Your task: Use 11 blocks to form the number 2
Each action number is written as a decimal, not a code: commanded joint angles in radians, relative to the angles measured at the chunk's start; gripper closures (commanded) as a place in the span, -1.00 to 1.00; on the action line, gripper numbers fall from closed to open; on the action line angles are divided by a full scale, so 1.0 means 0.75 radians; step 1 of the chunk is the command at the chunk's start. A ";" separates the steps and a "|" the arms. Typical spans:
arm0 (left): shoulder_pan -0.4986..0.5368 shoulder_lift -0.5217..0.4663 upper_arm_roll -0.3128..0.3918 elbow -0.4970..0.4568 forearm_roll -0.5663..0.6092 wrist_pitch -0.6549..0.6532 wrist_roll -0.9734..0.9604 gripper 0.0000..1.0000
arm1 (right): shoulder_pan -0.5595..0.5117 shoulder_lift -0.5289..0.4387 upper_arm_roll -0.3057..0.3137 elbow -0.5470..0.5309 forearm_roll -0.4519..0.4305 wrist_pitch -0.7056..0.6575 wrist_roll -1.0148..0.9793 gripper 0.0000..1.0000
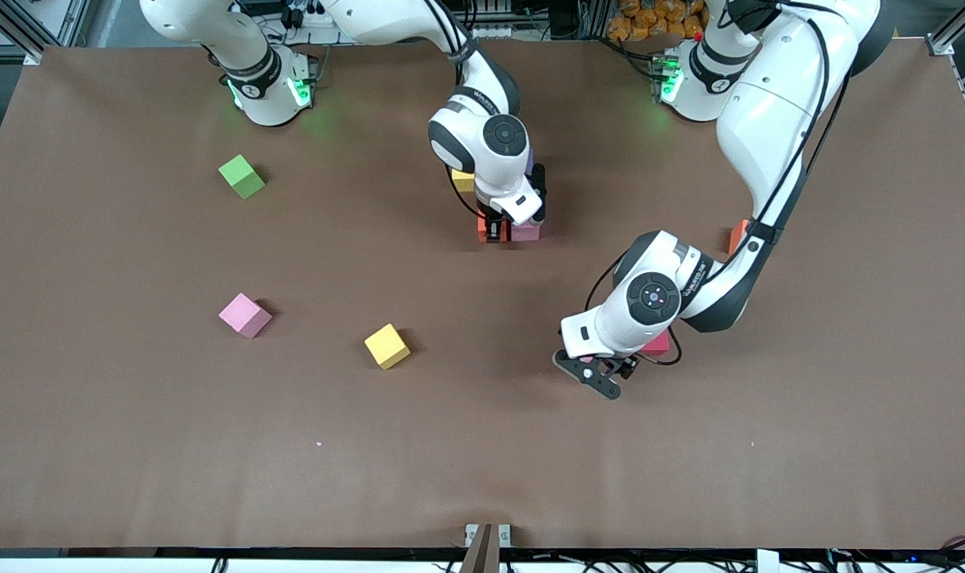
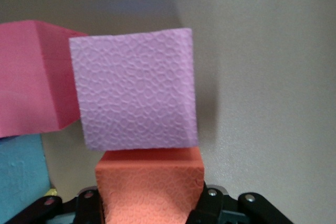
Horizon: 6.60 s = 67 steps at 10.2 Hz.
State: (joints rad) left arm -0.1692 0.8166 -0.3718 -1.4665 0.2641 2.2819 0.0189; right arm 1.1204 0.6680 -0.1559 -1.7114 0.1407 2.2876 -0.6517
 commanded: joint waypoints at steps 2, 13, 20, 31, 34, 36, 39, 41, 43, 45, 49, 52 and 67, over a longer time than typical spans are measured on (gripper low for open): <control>-0.010 0.018 0.007 0.029 0.014 0.003 -0.005 -1.00 | 0.028 0.028 -0.011 0.036 0.001 -0.003 0.022 0.30; -0.016 0.020 0.007 0.018 0.037 0.003 -0.144 -0.53 | -0.001 -0.203 -0.090 0.024 -0.024 -0.340 -0.056 -1.00; -0.075 0.018 0.013 0.016 0.032 0.003 -0.248 0.14 | -0.442 -0.273 -0.340 0.018 -0.030 -0.412 -0.305 -1.00; -0.100 0.008 0.019 0.025 0.032 0.001 -0.258 0.27 | -0.849 -0.238 -0.340 0.020 -0.020 -0.297 -0.326 -1.00; -0.100 -0.001 0.019 0.029 0.030 0.001 -0.260 0.27 | -0.903 -0.232 -0.340 0.020 -0.014 -0.297 -0.326 -1.00; -0.098 -0.025 0.019 0.029 0.030 -0.003 -0.260 0.28 | -0.945 -0.232 -0.340 0.018 -0.014 -0.297 -0.328 -1.00; -0.077 -0.076 0.017 0.031 0.020 -0.013 -0.260 0.29 | -0.974 -0.220 -0.336 -0.019 -0.012 -0.275 -0.328 -1.00; -0.073 -0.113 0.017 0.029 0.016 -0.017 -0.260 0.29 | -0.976 -0.226 -0.336 -0.070 -0.012 -0.215 -0.328 -1.00; -0.069 -0.138 0.017 0.027 0.018 -0.038 -0.258 0.29 | -0.976 -0.228 -0.336 -0.072 -0.012 -0.215 -0.330 -1.00; -0.069 -0.146 0.017 0.027 0.018 -0.062 -0.258 0.29 | -0.980 -0.232 -0.336 -0.086 -0.012 -0.213 -0.332 -1.00; -0.067 -0.146 0.017 0.025 0.018 -0.062 -0.258 0.28 | -0.989 -0.263 -0.336 -0.144 -0.012 -0.195 -0.332 -1.00; -0.069 -0.144 0.017 0.027 0.020 -0.062 -0.258 0.28 | -0.974 -0.403 -0.336 -0.298 -0.012 -0.193 -0.346 -1.00; -0.069 -0.168 0.009 0.029 0.012 -0.064 -0.256 0.31 | -1.052 -0.392 -0.336 -0.340 -0.014 -0.052 -0.436 -1.00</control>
State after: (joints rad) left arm -0.2216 0.7127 -0.3649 -1.4323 0.2641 2.2486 -0.1543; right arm 0.3459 0.3716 -0.4147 -1.9582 0.1305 2.2305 -0.9420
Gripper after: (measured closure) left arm 0.498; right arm 0.000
